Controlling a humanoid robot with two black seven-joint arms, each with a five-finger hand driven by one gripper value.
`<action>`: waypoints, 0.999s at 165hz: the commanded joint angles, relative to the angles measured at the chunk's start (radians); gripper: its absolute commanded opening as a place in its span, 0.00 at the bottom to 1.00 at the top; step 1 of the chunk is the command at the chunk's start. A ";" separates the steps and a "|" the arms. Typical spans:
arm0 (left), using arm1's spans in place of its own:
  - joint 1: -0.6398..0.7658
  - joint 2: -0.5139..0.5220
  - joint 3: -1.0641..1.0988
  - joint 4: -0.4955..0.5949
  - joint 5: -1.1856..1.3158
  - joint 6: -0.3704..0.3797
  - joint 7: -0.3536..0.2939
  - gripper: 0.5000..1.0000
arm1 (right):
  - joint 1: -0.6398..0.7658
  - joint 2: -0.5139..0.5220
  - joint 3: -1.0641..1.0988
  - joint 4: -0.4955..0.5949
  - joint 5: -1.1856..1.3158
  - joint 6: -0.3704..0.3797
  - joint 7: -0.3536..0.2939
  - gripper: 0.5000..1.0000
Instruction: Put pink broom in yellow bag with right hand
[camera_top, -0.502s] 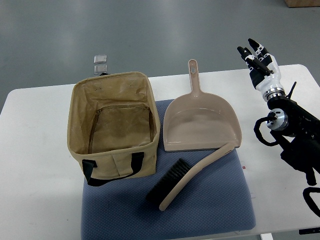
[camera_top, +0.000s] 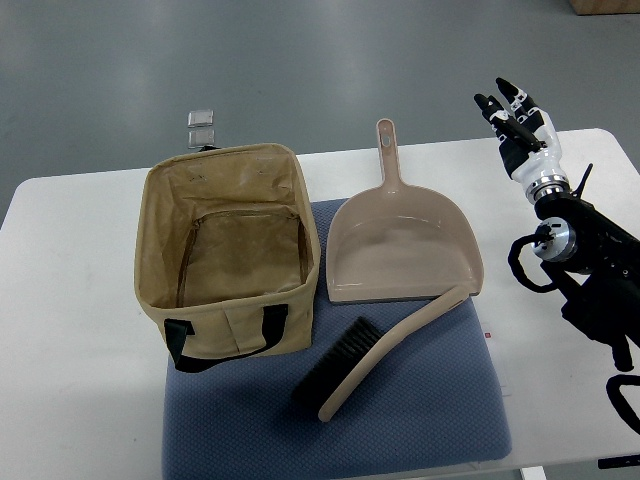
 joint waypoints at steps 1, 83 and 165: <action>-0.002 0.000 -0.001 0.000 -0.001 0.000 0.000 1.00 | -0.002 -0.002 -0.001 0.000 0.000 0.001 -0.001 0.86; 0.000 0.000 -0.001 0.000 -0.001 0.000 0.000 1.00 | 0.011 -0.017 -0.001 0.000 -0.012 0.001 -0.004 0.86; 0.000 0.000 -0.001 0.000 -0.001 0.000 0.000 1.00 | 0.043 -0.063 -0.119 0.011 -0.089 0.007 0.001 0.86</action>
